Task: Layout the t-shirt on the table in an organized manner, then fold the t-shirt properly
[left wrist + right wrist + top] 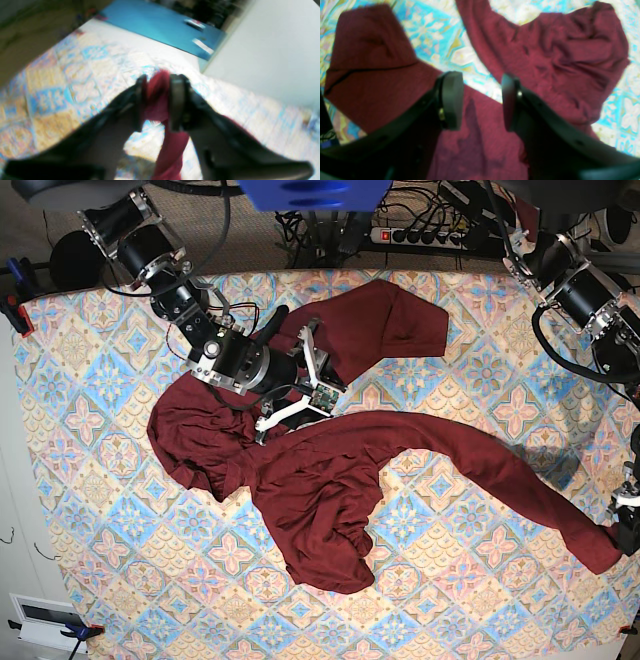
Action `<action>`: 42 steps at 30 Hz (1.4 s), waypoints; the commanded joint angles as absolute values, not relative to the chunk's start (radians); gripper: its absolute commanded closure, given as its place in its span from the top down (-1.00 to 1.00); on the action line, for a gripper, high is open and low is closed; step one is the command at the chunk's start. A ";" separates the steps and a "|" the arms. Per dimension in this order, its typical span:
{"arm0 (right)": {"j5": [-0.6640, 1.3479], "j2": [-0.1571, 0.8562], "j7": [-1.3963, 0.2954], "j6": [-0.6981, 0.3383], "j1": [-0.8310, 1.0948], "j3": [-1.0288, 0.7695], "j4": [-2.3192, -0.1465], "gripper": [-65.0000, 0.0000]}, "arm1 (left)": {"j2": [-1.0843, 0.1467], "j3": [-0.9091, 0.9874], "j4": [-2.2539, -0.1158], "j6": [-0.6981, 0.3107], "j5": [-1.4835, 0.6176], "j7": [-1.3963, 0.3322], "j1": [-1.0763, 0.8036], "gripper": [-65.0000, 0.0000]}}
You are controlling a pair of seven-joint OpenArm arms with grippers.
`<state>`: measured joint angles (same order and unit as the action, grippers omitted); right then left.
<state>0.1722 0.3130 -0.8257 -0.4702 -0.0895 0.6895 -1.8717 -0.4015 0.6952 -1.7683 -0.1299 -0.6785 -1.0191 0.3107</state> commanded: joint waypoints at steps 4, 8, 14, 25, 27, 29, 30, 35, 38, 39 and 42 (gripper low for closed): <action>0.180 0.312 -0.800 -0.467 -0.108 0.688 -1.888 -0.24 | -0.429 0.647 -1.810 -0.073 -0.720 -0.989 0.297 -0.43; 0.180 0.311 -0.802 -0.467 -0.111 0.690 -1.888 -0.24 | -0.432 0.639 -1.837 -0.074 -0.723 -0.990 0.186 -0.42; 0.180 0.311 -0.802 -0.467 -0.197 0.789 -1.853 -0.24 | -0.430 0.641 -1.876 -0.082 -0.727 -0.990 -0.045 -0.40; 0.180 0.234 -0.800 -0.467 -0.377 0.921 -1.598 -0.24 | -0.426 0.647 -1.877 -0.082 -0.937 -0.989 -0.383 -0.40; 0.180 0.234 -0.800 -0.467 -0.397 0.949 -1.558 -0.24 | -0.424 0.647 -1.877 -0.082 -0.952 -0.989 -0.404 -0.40; 0.180 0.234 -0.799 -0.467 -0.412 0.970 -1.518 -0.24 | -0.423 0.645 -1.877 -0.082 -0.958 -0.989 -0.423 -0.40; 0.180 0.232 -0.799 -0.467 -0.423 0.977 -1.498 -0.24 | -0.421 0.644 -1.877 -0.082 -0.958 -0.989 -0.423 -0.40; 0.179 0.206 -0.773 -0.467 -0.432 0.986 -1.423 -0.24 | -0.397 0.645 -1.877 -0.082 -0.964 -0.990 -0.423 -0.40; 0.177 0.153 -0.730 -0.467 -0.432 0.987 -1.366 -0.24 | -0.395 0.641 -1.877 -0.082 -0.964 -0.990 -0.423 -0.40; 0.162 0.147 -0.722 -0.467 -0.432 0.987 -1.342 -0.24 | -0.395 0.639 -1.877 -0.082 -0.964 -0.990 -0.423 -0.40; 0.087 0.143 -0.713 -0.467 -0.432 0.987 -1.299 -0.24 | -0.395 0.639 -1.877 -0.082 -0.964 -0.990 -0.423 -0.40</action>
<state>0.0910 0.1295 -0.7162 -0.4770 -0.4068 0.9981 -1.2915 -0.3779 0.6338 -1.8610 -0.0776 -0.9504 -1.0054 -0.4263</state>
